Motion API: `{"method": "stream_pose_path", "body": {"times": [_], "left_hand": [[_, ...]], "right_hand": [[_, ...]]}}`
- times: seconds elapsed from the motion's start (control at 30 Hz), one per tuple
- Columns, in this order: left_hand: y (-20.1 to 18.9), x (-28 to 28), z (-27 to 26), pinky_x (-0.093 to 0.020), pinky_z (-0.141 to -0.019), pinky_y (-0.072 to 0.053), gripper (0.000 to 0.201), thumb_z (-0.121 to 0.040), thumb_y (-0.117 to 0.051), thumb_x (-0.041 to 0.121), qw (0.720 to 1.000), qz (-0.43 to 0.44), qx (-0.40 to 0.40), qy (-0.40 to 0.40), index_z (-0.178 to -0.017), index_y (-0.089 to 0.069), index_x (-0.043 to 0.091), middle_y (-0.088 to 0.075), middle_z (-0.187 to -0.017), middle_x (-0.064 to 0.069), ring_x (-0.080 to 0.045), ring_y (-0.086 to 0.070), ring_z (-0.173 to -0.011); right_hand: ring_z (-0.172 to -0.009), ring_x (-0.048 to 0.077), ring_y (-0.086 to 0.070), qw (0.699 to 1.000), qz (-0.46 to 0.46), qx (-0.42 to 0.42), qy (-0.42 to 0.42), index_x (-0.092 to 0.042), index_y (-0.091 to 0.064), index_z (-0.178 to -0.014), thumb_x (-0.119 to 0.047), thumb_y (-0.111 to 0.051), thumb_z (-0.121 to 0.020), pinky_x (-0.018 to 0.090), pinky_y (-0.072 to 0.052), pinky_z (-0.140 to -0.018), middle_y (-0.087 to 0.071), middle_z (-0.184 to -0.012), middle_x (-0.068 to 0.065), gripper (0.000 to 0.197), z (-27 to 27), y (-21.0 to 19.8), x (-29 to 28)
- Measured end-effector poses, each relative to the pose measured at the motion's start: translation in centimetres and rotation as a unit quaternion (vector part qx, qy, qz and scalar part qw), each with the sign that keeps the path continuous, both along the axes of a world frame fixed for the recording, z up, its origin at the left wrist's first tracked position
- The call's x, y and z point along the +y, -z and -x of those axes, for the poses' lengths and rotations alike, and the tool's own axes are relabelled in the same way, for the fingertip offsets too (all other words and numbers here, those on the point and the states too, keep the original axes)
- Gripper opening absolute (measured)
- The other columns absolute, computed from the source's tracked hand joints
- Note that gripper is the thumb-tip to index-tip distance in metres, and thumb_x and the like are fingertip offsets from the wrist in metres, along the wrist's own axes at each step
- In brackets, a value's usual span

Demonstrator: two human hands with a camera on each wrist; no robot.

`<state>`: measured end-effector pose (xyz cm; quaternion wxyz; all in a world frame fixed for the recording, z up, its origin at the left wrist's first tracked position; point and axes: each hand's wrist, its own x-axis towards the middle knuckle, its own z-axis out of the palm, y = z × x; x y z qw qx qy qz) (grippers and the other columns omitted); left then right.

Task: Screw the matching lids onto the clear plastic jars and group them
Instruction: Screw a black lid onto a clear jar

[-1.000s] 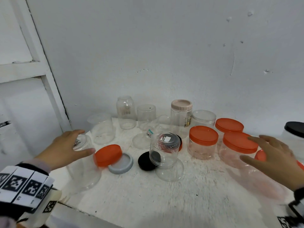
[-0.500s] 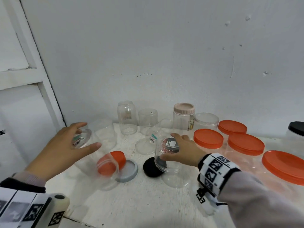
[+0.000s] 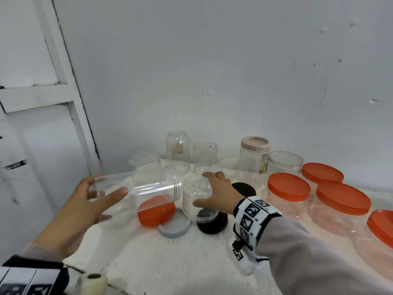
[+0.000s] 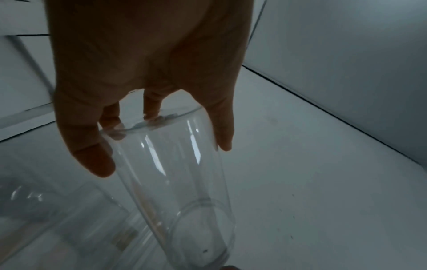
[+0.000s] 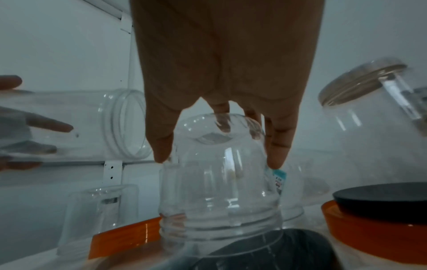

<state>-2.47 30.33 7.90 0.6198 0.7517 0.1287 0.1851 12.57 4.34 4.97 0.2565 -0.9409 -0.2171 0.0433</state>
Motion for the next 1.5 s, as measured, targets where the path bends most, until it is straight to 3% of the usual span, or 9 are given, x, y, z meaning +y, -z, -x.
{"method": "stream_pose_path", "body": {"times": [0.13, 0.33, 0.53, 0.63, 0.7, 0.83, 1.03, 1.27, 1.5], "left_hand": [[1.2, 0.4, 0.1, -0.036, -0.071, -0.053, 0.111, -0.008, -0.088, 0.064, 0.996, 0.085, 0.005, -0.011, -0.108, -0.052, 0.032, -0.051, -0.106, -0.008, -0.022, -0.056, -0.092], [3.0, 0.1, -0.1, -0.040, -0.069, -0.056, 0.072, -0.052, -0.077, 0.049, 0.984, 0.177, 0.007, -0.020, -0.112, -0.057, 0.014, -0.051, -0.098, -0.012, -0.028, -0.061, -0.086], [3.8, -0.5, -0.5, -0.036, -0.074, -0.051, 0.066, -0.041, -0.083, 0.067, 0.985, 0.172, 0.013, 0.017, -0.068, -0.073, 0.008, -0.071, -0.078, -0.017, -0.029, -0.069, -0.087], [4.4, -0.7, -0.9, -0.035, -0.067, -0.058, 0.082, -0.044, -0.087, 0.060, 0.981, 0.192, 0.015, 0.025, -0.103, -0.065, 0.007, -0.072, -0.092, -0.020, -0.033, -0.071, -0.087], [4.4, -1.2, -1.0, -0.034, -0.062, -0.059, 0.075, -0.055, -0.083, 0.050, 0.976, 0.216, 0.014, 0.035, -0.112, -0.058, 0.007, -0.072, -0.094, -0.021, -0.035, -0.071, -0.086], [4.8, -1.9, -1.0, -0.041, -0.065, -0.059, 0.072, -0.054, -0.090, 0.043, 0.971, 0.228, 0.032, 0.071, -0.109, -0.060, 0.006, -0.072, -0.092, -0.021, -0.037, -0.071, -0.087], [5.1, -3.5, -0.6, -0.039, -0.075, -0.058, 0.032, -0.074, -0.071, 0.033, 0.954, 0.240, 0.067, 0.168, -0.103, -0.075, 0.022, -0.070, -0.113, -0.013, -0.034, -0.069, -0.099], [4.8, -5.4, -0.7, -0.039, -0.090, -0.053, 0.036, -0.070, -0.069, 0.047, 0.964, 0.162, 0.095, 0.190, -0.102, -0.075, 0.032, -0.070, -0.113, -0.009, -0.028, -0.066, -0.105], [4.9, -8.3, -1.7, -0.029, -0.071, -0.056, 0.071, -0.051, -0.086, 0.050, 0.962, 0.117, 0.140, 0.203, -0.108, -0.069, 0.012, -0.072, -0.099, -0.012, -0.023, -0.071, -0.087]], "right_hand": [[-0.140, 0.030, -0.020, 0.999, 0.018, 0.003, -0.028, -0.023, -0.019, -0.149, -0.045, -0.071, -0.079, 0.044, -0.028, -0.111, -0.015, -0.154, 0.006, 0.090, -0.4, 0.6, 1.8], [-0.143, 0.031, -0.017, 1.000, 0.022, 0.021, 0.004, -0.011, 0.008, -0.152, -0.038, -0.078, -0.076, 0.041, -0.023, -0.114, -0.009, -0.157, 0.012, 0.118, -0.6, 0.4, 1.5], [-0.123, 0.026, -0.046, 0.977, 0.192, 0.088, 0.022, -0.002, -0.028, -0.139, -0.051, -0.079, -0.070, 0.034, -0.044, -0.098, -0.043, -0.138, 0.012, 0.099, -0.3, 0.5, -0.5], [-0.114, 0.022, -0.052, 0.963, 0.245, 0.111, 0.002, -0.006, -0.031, -0.138, -0.054, -0.078, -0.069, 0.029, -0.044, -0.085, -0.050, -0.129, 0.007, 0.096, 0.2, 1.1, -0.5], [-0.114, 0.023, -0.053, 0.959, 0.264, 0.106, -0.003, -0.008, -0.031, -0.139, -0.053, -0.078, -0.069, 0.031, -0.045, -0.086, -0.051, -0.128, 0.006, 0.095, 0.5, 1.6, -0.4], [-0.117, 0.025, -0.052, 0.955, 0.278, 0.103, -0.009, -0.010, -0.031, -0.140, -0.052, -0.075, -0.073, 0.035, -0.046, -0.093, -0.049, -0.132, 0.007, 0.090, 0.8, 2.0, -0.6], [-0.120, 0.025, -0.049, 0.960, 0.267, 0.086, -0.011, -0.012, -0.030, -0.141, -0.050, -0.073, -0.076, 0.037, -0.045, -0.096, -0.046, -0.136, 0.007, 0.087, 1.4, 2.2, -0.7], [-0.133, 0.027, -0.031, 0.956, 0.289, 0.058, 0.003, -0.011, -0.029, -0.145, -0.047, -0.075, -0.075, 0.043, -0.038, -0.106, -0.032, -0.145, 0.008, 0.092, 1.7, 0.9, -1.5], [-0.125, 0.026, -0.038, 0.969, 0.233, 0.054, 0.061, -0.007, -0.036, -0.136, -0.044, -0.075, -0.077, 0.034, -0.039, -0.097, -0.037, -0.135, 0.009, 0.079, 1.5, -1.0, -4.4]]}}
